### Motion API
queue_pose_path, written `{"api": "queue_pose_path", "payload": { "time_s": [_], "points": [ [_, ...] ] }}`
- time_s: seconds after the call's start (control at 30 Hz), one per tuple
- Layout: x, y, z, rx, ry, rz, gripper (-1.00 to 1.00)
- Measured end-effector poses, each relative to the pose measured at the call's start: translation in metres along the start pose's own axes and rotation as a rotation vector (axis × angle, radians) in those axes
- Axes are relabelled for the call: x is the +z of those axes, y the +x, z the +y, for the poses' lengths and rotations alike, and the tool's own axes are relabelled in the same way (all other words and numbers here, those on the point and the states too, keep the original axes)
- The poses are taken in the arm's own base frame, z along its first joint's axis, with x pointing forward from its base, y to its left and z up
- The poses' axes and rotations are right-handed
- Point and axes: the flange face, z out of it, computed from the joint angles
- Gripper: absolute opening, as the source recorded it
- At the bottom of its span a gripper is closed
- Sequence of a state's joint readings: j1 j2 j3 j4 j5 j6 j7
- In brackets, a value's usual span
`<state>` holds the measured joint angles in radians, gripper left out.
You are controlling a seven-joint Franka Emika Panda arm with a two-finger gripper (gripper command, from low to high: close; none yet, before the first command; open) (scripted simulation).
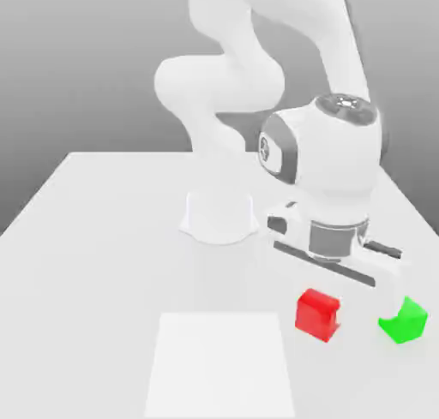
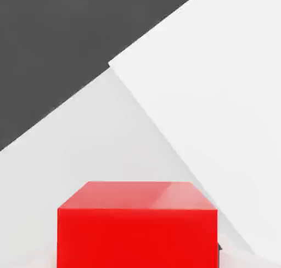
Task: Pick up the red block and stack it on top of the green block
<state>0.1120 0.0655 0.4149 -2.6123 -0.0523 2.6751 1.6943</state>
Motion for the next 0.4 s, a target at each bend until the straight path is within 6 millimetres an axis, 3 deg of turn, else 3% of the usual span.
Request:
{"api": "queue_pose_path", "payload": {
  "time_s": [0.1, 0.17, 0.3, 0.33, 0.4],
  "points": [
    [-0.010, -0.084, 0.008, -0.316, -0.001, 0.001, -1.00],
    [0.001, -0.091, 0.007, -0.359, 0.000, 0.003, -1.00],
    [0.043, -0.093, 0.008, -0.373, -0.001, 0.002, -1.00],
    [0.049, -0.093, 0.008, -0.374, -0.002, 0.002, 1.00],
    [0.049, -0.093, 0.008, -0.374, -0.002, 0.002, 1.00]
  ]
}}
